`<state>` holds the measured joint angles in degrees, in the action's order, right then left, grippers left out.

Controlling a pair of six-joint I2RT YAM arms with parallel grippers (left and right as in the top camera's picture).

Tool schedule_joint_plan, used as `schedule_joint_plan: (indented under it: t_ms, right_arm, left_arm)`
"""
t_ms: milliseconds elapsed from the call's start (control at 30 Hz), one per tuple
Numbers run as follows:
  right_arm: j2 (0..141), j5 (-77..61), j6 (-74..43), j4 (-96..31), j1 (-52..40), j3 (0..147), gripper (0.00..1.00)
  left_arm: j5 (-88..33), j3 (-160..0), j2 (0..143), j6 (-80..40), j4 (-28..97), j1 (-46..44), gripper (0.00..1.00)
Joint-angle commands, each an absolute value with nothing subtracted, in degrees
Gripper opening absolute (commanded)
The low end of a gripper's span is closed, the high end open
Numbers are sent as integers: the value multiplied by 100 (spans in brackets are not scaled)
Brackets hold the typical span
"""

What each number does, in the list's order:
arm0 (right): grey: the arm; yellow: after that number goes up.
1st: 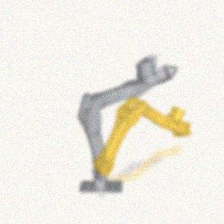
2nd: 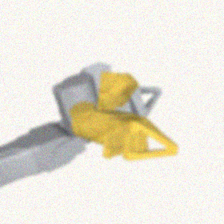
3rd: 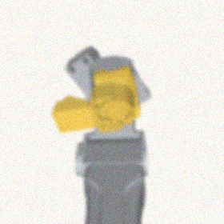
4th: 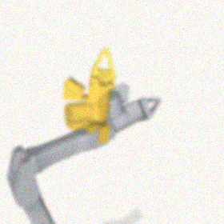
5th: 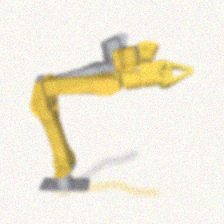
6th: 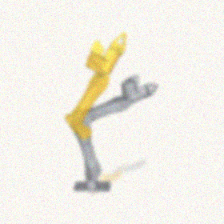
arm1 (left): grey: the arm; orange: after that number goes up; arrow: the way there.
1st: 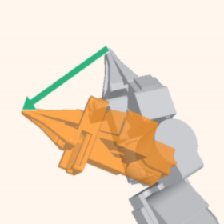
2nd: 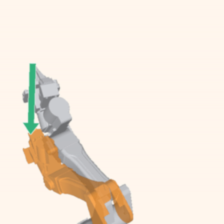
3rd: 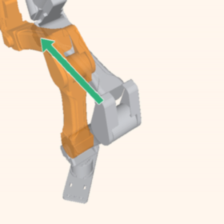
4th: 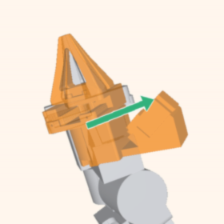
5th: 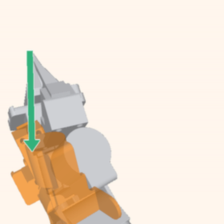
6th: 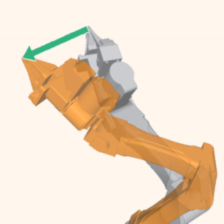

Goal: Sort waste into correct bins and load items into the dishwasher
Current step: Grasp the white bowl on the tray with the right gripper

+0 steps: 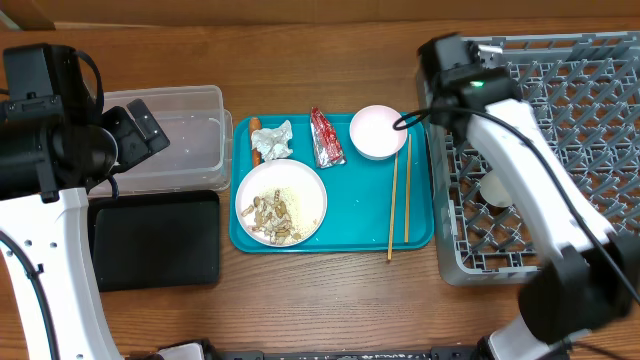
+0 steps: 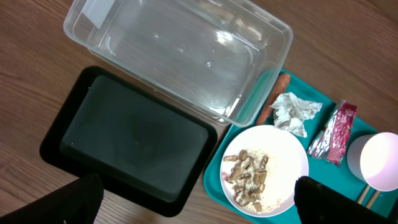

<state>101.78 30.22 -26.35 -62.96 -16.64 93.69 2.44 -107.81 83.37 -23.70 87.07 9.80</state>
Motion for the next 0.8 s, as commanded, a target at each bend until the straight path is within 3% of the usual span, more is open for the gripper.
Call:
schedule_joint_plan:
  t_ms: [0,133,767]
  right_arm:
    - [9800,106,-2794,-6110,-1708,9535,64]
    - [9918,-357,-3863,-5977,-1763,9323,54]
    - [11585,-115,-6366,-5256,-2276,8882,49]
  left_arm:
    - [318,-10783,8326,-2425,8700,1007,100]
    - [318,-10783,8326,-2425,8698,1007,100]
    - [318,-10783,8326,-2425,8698,1007,100]
